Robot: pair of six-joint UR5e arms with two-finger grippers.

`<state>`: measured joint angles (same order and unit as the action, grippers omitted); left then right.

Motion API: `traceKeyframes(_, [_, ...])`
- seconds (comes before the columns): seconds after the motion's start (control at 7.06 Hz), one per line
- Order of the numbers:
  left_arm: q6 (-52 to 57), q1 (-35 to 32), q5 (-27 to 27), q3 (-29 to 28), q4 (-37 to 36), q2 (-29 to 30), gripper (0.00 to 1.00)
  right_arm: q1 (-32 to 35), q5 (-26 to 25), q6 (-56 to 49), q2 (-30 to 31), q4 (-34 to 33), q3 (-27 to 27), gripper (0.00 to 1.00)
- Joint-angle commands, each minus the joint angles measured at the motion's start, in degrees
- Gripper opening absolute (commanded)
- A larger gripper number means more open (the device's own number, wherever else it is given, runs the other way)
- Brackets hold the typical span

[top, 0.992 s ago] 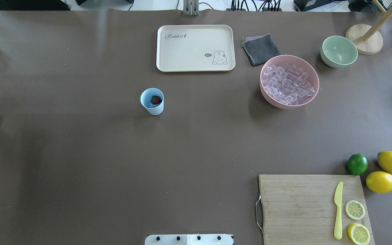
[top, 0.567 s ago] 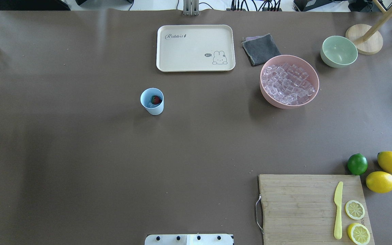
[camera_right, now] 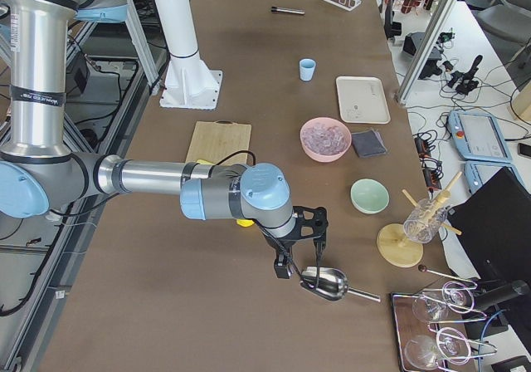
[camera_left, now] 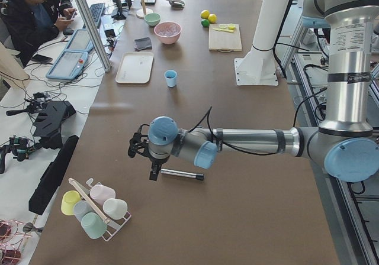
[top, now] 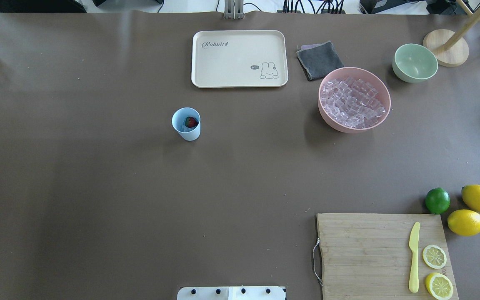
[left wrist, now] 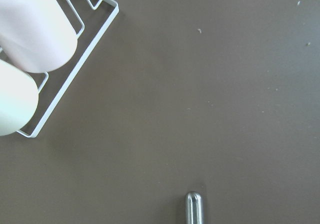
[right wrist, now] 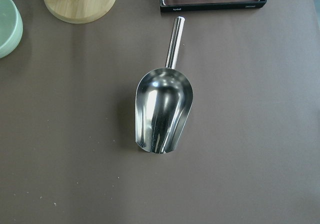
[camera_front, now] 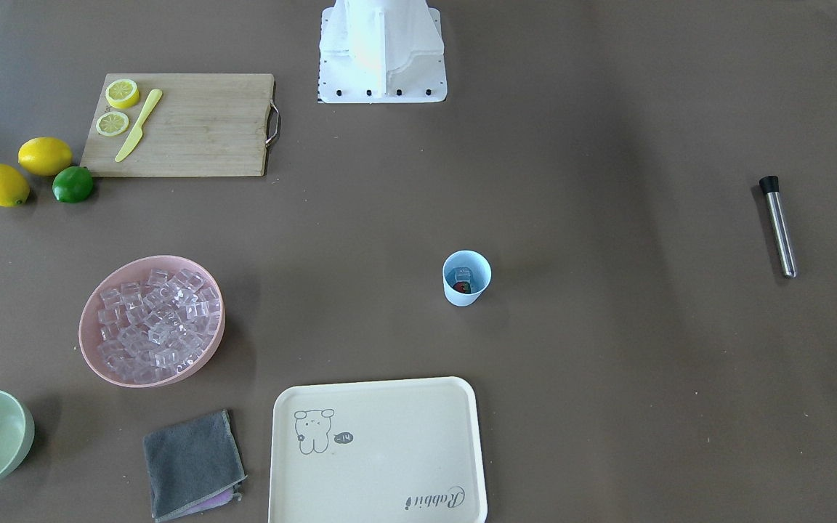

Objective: Mash ice and strawberries in cup
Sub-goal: 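Lower the muddler onto the table and open the left gripper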

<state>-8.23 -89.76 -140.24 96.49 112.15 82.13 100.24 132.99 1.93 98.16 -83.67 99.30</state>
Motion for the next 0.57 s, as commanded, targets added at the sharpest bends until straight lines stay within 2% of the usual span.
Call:
traceKeyframes(0.0, [0.85,-1.65,-0.30,3.38,0.79,-2.54,0.99,-0.05,0.34,-0.17,1.15,0.52,0.01,1.00])
traceKeyframes(0.14, [0.85,-2.08,-0.47,2.75,0.53,1.59,0.99,-0.05,0.52,-0.17,1.42,0.61,-0.24,1.00])
traceKeyframes(0.42, [1.11,-2.52,-0.74,3.69,-5.85,3.38,0.99,-0.05,0.52,-8.64,2.65,2.10,-0.59,1.00])
